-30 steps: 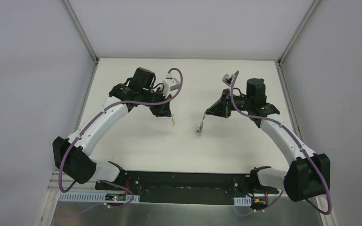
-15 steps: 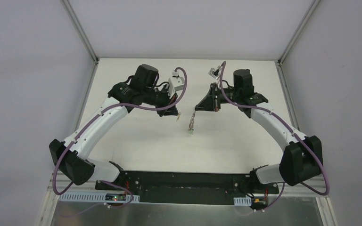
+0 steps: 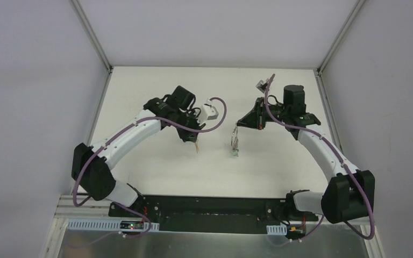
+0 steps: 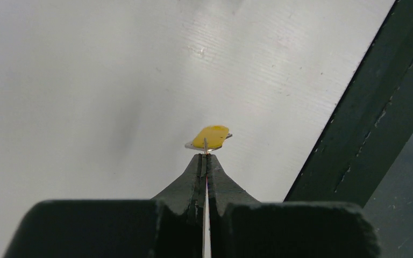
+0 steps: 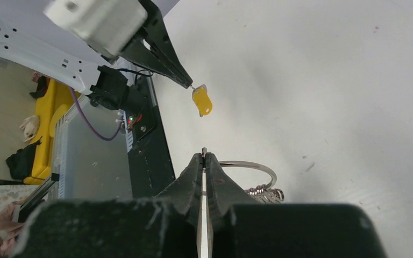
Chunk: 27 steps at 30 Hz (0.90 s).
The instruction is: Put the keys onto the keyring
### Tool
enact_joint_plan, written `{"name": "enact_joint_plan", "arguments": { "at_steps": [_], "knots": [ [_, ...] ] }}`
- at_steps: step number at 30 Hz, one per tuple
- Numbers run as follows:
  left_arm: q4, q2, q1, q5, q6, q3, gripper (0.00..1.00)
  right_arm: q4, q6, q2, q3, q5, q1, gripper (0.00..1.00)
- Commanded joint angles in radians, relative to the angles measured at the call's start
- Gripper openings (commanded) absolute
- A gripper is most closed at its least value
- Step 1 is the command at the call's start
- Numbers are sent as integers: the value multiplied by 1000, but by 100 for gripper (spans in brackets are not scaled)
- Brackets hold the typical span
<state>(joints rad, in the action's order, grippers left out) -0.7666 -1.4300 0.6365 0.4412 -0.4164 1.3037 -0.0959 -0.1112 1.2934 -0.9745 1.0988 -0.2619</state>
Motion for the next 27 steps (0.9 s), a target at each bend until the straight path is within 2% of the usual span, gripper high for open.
{"name": "enact_joint_plan", "arguments": {
  "at_steps": [1, 12, 27],
  "knots": [
    [-52, -107, 53, -108, -34, -16, 0, -59, -97, -76, 21, -9, 47, 0],
    [-38, -345, 170, -212, 29, 22, 0, -85, -131, -109, 29, -60, 109, 0],
    [-26, -469, 193, -187, 86, 54, 0, -90, -152, -115, 43, -69, 121, 0]
  ]
}}
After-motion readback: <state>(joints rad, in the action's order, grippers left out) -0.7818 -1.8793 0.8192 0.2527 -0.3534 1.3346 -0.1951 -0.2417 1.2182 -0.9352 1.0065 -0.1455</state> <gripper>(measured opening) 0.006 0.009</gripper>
